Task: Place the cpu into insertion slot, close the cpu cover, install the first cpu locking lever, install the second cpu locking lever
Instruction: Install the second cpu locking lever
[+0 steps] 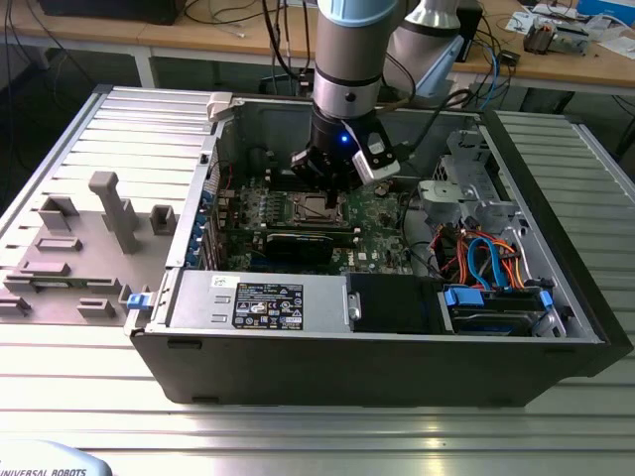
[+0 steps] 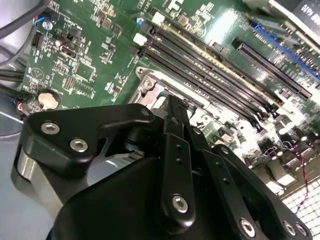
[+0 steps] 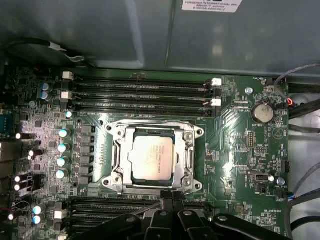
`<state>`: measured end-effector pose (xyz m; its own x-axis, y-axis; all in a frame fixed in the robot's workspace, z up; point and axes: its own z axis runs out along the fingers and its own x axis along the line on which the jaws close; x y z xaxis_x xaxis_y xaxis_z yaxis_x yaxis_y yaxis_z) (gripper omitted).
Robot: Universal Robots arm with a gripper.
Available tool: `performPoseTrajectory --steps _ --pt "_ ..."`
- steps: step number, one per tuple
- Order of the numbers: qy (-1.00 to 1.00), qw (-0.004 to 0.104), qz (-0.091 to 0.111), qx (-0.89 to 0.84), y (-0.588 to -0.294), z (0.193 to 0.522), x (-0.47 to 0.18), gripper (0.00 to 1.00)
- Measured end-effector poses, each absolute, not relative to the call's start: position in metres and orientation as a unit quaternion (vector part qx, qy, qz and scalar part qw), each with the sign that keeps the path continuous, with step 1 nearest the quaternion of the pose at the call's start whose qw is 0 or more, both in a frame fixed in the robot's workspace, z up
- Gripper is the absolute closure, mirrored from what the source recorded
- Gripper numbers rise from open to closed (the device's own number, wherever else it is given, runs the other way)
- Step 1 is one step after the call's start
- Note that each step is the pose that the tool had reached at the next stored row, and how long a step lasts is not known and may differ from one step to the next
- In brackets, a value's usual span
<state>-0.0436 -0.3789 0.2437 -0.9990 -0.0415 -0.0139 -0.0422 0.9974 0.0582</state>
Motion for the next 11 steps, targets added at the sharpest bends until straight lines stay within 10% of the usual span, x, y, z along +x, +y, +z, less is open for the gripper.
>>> performPoseTrajectory --steps 11 --pt "0.999 0.006 0.029 -0.021 -0.3812 0.2436 -0.0436 0.89"
